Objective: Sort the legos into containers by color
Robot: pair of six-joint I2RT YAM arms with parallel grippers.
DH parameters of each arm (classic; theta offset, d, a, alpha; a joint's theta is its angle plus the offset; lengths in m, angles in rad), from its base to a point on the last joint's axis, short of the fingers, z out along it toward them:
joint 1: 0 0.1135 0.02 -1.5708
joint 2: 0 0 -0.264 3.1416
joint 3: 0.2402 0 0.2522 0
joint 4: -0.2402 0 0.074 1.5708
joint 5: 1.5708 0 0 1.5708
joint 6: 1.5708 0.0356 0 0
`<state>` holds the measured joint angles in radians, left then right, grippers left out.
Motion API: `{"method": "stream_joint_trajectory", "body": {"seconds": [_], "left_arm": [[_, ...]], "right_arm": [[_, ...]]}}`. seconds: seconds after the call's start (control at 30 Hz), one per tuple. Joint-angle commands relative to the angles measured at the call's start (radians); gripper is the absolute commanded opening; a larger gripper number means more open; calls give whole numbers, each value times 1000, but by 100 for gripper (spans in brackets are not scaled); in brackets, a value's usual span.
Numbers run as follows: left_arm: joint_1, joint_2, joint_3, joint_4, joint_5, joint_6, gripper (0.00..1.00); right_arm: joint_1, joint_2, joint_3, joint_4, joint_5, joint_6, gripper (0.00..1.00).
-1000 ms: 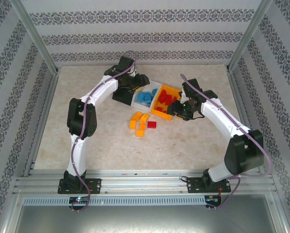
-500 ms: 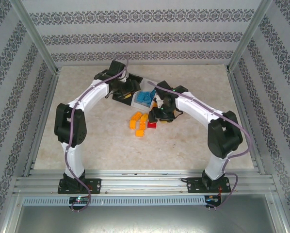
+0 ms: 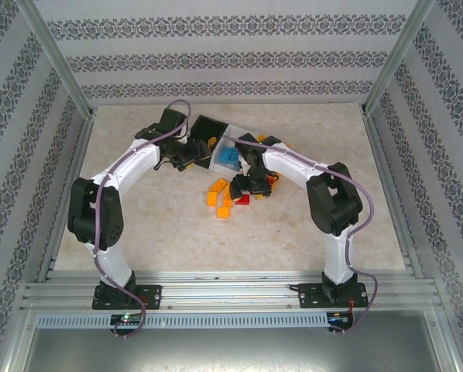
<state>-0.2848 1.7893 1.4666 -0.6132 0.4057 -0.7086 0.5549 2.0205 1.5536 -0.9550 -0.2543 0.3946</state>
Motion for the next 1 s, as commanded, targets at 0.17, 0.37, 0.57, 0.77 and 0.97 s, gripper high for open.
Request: {"method": "stream_joint_trajectory", "body": {"seconds": [0.17,0.37,0.57,0.77,0.97], "left_arm": [[38,-47,-20,11,-11,-4,62],[54,-43,-20,6,-1,1,62],[60,-36,-19,9,7,1,62],[60,-23,-23,33,23,-13,62],[59,-16,-29,57,36,-26,62]], "right_arm": [[13,95,81,-26,48,38,73],[13,133,88,-23,63,50,71],[22,147,74,-35,101,44,69],[27,96,4,-7,133,48,61],[23,28,-45,8,147,51,53]]}}
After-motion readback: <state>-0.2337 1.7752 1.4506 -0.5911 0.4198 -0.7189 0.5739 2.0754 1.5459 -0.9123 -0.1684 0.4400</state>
